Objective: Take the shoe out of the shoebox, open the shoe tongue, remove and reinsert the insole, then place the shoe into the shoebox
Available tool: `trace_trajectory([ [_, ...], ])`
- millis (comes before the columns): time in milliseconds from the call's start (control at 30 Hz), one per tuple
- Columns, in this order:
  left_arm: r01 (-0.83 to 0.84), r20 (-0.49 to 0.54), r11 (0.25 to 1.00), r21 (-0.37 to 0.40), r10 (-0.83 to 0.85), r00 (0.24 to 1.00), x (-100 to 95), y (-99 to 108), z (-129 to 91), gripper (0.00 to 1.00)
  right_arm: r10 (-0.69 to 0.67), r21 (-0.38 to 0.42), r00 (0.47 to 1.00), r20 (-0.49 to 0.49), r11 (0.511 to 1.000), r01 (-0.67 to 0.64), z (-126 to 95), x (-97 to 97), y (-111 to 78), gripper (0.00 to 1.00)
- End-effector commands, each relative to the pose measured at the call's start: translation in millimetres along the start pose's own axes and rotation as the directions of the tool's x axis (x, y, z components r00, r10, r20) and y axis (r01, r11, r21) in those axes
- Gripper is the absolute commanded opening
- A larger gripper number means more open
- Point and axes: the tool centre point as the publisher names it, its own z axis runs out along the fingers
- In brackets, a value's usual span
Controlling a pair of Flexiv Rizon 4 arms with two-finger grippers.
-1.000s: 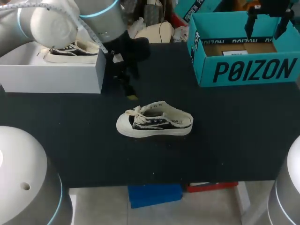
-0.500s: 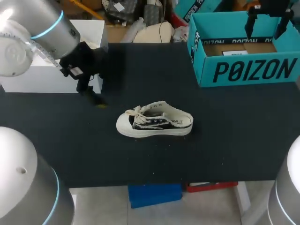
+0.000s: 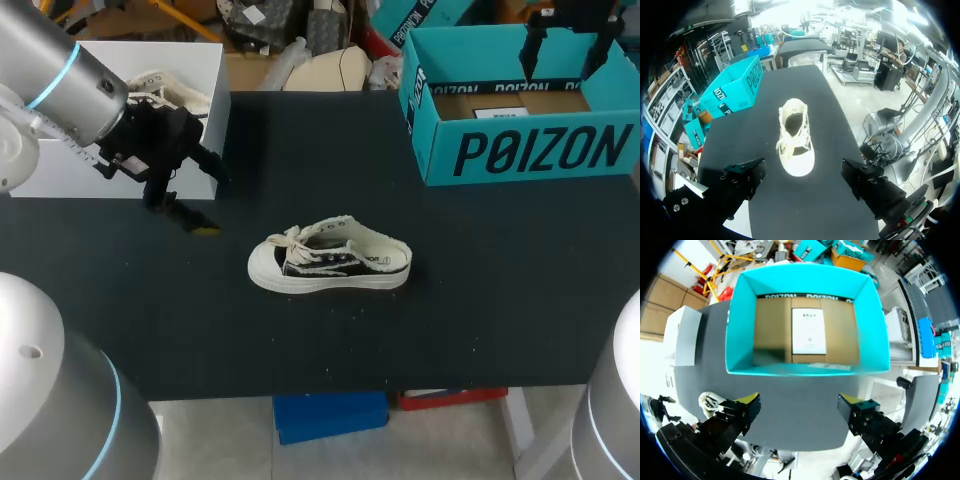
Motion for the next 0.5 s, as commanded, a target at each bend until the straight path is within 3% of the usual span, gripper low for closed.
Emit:
trace_trajectory([
  [33,-0.002,0.004,1.000,0.005,0.002,1.000,1.1,2,1,1.00,-0.544,-0.037,0.839,-0.010,0.838,0.544,-21,108.0,-4.9,1.00],
  [67,-0.002,0.004,1.000,0.005,0.002,1.000,1.1,2,1,1.00,-0.669,-0.055,0.741,-0.060,0.743,0.667,-19,136.4,-22.6,1.00],
  [133,-0.002,0.004,1.000,0.005,0.002,1.000,1.1,2,1,1.00,-0.864,-0.049,0.498,-0.080,0.502,0.863,-9,181.9,-70.6,1.00],
  [500,-0.002,0.004,1.000,0.005,0.002,1.000,1.1,2,1,1.00,-0.864,-0.049,0.498,-0.080,0.502,0.863,-9,181.9,-70.6,1.00],
])
